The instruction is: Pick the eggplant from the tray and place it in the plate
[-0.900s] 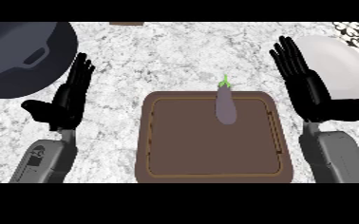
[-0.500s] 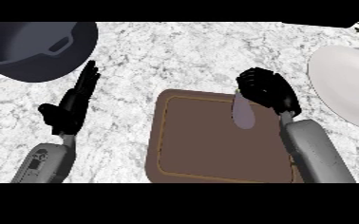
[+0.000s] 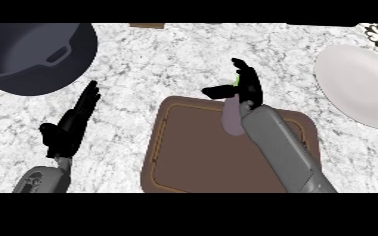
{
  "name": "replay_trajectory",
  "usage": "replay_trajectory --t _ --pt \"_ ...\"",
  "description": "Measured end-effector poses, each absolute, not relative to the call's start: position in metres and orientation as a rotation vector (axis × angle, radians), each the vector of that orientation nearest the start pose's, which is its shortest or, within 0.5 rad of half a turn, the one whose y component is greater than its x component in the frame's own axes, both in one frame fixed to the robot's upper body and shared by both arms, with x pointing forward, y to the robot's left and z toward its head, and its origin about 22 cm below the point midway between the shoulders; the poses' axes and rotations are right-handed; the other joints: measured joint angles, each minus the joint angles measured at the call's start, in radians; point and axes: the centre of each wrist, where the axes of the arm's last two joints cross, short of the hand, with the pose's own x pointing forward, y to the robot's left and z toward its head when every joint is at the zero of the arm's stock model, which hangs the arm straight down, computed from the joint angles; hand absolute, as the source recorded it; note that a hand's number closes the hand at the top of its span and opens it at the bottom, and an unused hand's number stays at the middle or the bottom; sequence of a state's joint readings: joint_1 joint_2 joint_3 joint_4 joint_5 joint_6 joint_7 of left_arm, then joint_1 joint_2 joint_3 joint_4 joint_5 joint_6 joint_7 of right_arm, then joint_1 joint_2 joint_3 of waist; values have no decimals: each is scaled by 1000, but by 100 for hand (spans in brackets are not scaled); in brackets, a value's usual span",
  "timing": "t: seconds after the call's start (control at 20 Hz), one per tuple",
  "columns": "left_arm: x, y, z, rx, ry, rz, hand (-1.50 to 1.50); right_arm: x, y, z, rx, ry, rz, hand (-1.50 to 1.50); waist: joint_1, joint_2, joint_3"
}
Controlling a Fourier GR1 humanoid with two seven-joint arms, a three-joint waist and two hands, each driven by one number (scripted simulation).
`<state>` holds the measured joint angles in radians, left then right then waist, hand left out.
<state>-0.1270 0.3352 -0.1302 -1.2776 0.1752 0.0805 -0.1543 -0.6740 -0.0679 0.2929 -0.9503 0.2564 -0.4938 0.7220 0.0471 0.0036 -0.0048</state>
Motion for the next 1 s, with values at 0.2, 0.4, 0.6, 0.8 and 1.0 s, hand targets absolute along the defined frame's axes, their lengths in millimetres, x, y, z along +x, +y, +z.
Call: replay_trajectory --t 0.2,0.4,0.6,0.8,1.0 --pt "257 293 -23 139 -1521 -160 0 379 -88 65 -615 -1000 284 -150 -24 -6 2" --pt "252 302 -25 154 -1514 -145 0 390 -83 93 -691 -936 377 -150 -36 -8 3" --pt "252 299 -26 145 -1519 -147 0 401 -85 108 -699 -818 500 -150 -38 -7 3" --pt "252 300 -24 148 -1512 -154 0 410 -88 109 -656 -674 624 -150 -36 -6 3" --pt "253 298 -24 146 -1520 -151 0 420 -95 120 -601 -585 674 -150 -40 -6 3"
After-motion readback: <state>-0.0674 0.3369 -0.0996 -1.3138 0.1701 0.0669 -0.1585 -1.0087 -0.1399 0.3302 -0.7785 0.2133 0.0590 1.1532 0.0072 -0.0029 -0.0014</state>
